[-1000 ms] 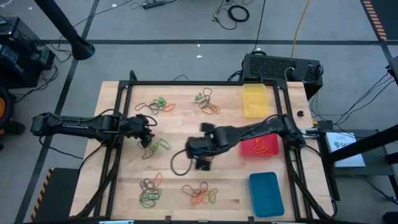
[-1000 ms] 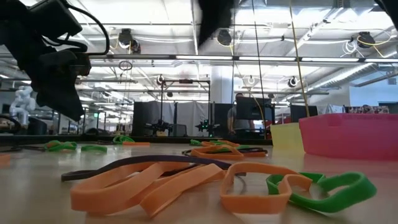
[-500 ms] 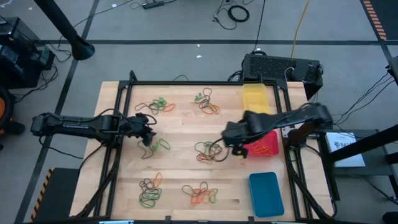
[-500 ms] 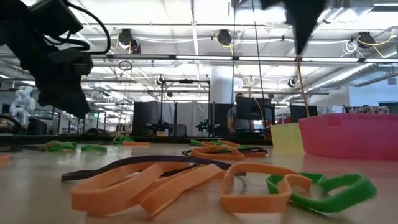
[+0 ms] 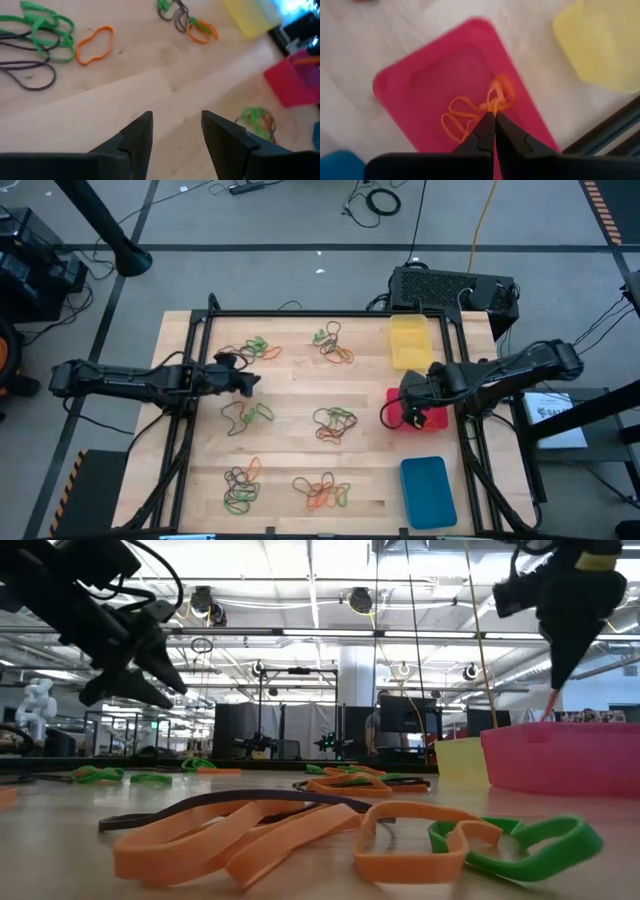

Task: Sort rubber bands into baskets
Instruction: Put the orange rubber band into the red bin

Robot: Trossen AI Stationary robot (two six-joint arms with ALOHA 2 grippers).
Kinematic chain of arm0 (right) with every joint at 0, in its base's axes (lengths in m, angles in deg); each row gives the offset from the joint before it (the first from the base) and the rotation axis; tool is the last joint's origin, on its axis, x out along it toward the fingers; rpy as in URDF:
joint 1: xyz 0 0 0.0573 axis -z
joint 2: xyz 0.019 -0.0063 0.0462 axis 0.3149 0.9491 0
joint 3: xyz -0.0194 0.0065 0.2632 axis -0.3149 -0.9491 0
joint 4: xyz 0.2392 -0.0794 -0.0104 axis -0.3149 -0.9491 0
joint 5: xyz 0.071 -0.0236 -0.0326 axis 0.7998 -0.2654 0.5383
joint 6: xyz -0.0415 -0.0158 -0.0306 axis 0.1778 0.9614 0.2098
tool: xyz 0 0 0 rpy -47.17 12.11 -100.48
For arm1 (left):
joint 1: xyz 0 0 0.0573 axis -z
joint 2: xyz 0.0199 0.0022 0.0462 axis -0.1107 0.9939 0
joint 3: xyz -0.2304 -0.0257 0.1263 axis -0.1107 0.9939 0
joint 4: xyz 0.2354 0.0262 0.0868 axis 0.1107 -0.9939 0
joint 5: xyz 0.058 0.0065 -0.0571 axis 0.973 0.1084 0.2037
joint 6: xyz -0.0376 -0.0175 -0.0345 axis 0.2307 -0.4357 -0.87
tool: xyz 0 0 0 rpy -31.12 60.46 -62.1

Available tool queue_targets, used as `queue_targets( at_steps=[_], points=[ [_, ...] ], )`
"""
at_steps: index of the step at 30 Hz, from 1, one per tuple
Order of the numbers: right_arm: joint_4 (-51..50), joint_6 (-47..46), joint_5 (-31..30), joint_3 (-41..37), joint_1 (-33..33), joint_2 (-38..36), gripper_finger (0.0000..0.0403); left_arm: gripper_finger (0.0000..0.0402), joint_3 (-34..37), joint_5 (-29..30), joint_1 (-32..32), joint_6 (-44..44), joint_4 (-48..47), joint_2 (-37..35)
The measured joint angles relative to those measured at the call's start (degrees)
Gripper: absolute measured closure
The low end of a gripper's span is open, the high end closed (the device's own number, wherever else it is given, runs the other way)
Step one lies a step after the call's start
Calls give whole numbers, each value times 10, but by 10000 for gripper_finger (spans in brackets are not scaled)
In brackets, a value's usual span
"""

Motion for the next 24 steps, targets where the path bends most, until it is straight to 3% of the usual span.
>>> queue_targets(
  at_steps=[5, 10, 15, 24],
  points=[
    [3, 3, 52, -12, -2, -1, 390, 226, 0, 12, 0, -53, 24, 20],
    [14, 41, 61, -12, -2, -1, 373, 226, 0, 13, 0, -66, 86, 43],
    [44, 98, 131, -12, 3, -1, 345, 226, 0, 9, 1, -76, 166, 70],
    [41, 88, 135, -12, 17, -1, 284, 226, 0, -4, 1, -115, 187, 133]
  ],
)
